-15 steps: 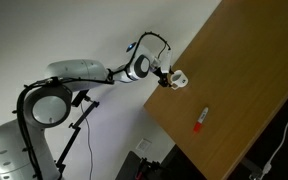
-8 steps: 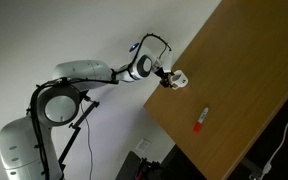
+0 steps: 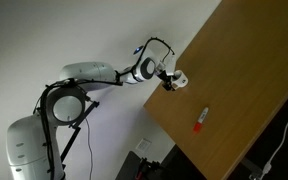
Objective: Move the mug to the left
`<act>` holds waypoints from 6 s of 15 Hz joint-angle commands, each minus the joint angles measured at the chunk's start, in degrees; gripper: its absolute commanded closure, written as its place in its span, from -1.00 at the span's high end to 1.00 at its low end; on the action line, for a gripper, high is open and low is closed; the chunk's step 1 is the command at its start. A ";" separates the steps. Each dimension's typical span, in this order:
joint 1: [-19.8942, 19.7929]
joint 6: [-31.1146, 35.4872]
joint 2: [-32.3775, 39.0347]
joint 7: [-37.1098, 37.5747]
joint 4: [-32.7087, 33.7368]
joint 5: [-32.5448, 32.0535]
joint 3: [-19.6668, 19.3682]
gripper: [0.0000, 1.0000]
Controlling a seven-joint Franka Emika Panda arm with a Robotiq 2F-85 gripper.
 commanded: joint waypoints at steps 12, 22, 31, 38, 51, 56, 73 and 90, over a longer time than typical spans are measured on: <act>2.26 -4.47 5.59 0.81 9.20 -0.63 -2.05 0.05; 2.46 -4.86 5.99 0.89 10.38 -0.52 -2.03 -1.00; 1.99 -4.92 4.49 1.64 7.92 0.36 -1.52 -0.94; 2.00 -2.34 2.05 3.02 3.71 0.54 -1.07 -0.94; 3.37 6.59 -4.94 11.26 -10.36 -0.56 -1.68 -0.94; 3.74 12.25 -9.17 16.00 -18.51 -0.81 -1.30 -0.94; 4.26 23.41 -25.12 39.00 -43.41 -2.45 -3.07 -0.94; 6.27 28.61 -23.27 52.46 -43.08 -15.32 -6.68 -0.94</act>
